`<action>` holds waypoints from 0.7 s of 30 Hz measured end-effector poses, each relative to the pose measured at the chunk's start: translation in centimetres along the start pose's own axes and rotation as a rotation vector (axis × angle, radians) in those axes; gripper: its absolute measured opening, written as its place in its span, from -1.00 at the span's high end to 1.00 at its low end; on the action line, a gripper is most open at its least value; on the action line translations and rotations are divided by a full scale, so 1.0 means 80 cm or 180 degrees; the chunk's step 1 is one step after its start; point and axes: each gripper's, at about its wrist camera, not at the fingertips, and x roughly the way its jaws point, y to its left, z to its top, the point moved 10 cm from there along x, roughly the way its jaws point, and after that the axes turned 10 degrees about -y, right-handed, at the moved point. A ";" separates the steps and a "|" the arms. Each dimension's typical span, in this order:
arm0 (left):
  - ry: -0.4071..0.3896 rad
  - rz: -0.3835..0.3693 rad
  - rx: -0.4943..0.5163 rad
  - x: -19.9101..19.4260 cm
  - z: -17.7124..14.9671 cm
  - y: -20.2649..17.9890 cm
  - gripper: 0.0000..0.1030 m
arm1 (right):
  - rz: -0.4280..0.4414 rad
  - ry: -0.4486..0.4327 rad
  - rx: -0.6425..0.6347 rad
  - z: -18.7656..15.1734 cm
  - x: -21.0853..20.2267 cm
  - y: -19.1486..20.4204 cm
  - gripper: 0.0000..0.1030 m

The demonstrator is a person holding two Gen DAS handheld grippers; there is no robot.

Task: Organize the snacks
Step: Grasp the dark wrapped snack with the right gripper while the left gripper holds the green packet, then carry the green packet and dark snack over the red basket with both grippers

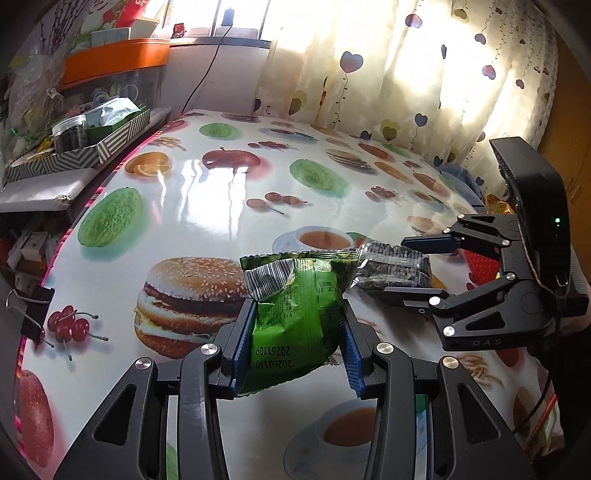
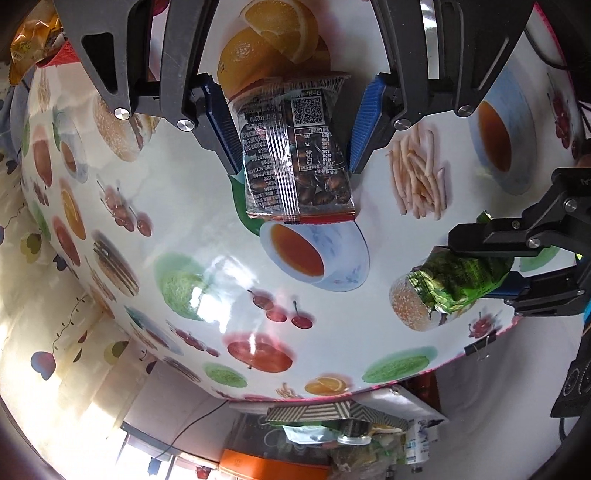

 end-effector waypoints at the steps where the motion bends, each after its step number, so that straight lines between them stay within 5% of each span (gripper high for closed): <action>1: 0.0000 -0.0006 -0.0004 0.000 0.000 0.000 0.15 | 0.0017 -0.0012 0.0075 0.000 0.000 -0.001 0.03; 10: 0.0023 -0.0066 0.0006 0.005 -0.002 -0.005 0.15 | 0.0013 -0.0152 0.0511 -0.003 -0.009 -0.010 0.33; 21: 0.0053 -0.0095 0.0033 0.009 -0.002 -0.019 0.15 | -0.0104 -0.0372 0.0855 -0.014 -0.049 -0.014 0.35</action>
